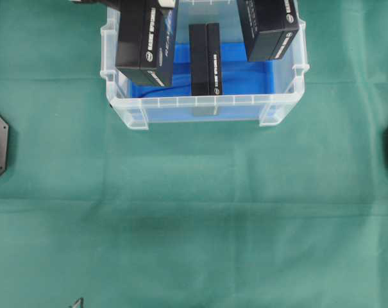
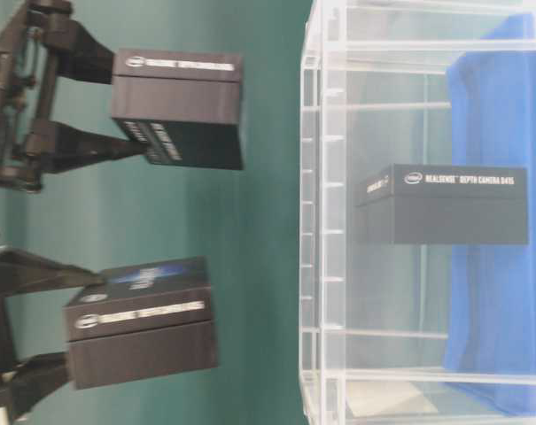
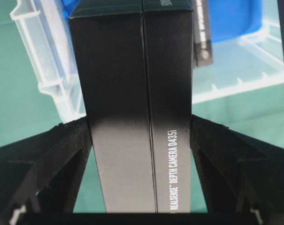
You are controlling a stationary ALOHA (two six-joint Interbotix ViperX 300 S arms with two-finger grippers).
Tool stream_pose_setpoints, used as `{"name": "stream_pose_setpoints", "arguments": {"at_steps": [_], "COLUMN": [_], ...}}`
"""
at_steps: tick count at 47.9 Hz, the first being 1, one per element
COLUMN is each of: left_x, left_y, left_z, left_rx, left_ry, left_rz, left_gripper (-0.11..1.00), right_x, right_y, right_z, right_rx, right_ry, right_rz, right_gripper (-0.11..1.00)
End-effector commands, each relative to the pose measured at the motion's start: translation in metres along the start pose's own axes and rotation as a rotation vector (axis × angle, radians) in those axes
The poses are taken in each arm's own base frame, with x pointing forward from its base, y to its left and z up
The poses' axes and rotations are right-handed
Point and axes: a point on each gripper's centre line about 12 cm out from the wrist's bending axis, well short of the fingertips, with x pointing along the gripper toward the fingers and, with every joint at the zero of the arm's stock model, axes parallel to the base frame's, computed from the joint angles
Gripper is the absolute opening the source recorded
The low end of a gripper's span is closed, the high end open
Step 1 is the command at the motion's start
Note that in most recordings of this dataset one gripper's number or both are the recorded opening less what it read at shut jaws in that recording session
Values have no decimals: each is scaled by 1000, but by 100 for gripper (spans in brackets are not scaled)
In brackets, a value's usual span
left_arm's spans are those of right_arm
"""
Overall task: Take the box out of the case with both arms.
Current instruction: 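Lift both held box pairs straight up out of the bin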
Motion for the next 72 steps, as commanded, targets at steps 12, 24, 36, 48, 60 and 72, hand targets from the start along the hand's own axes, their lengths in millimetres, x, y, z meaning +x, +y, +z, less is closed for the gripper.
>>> {"name": "stream_pose_setpoints", "arguments": {"at_steps": [12,24,36,48,60,72], "left_x": [-31,-30,-30,-30,-30,-30], "left_y": [-3,-3,-2,-2,-2,-2], "left_z": [2,1,1,1,1,1], "left_rx": [14,14,13,13,13,13], "left_ry": [-32,-30,-29,-30,-30,-30], "left_rz": [-41,-37,-36,-35,-35,-35], "left_gripper": [64,64,64,64,64,64], "right_x": [-36,-36,-36,-36,-36,-36], "right_y": [-6,-6,-6,-6,-6,-6], "right_z": [2,1,1,1,1,1], "right_rx": [11,9,9,7,-6,-6], "right_ry": [-24,-20,-21,-19,-20,-19], "right_rz": [47,48,50,49,50,49], "right_gripper": [66,66,66,66,66,66]}}
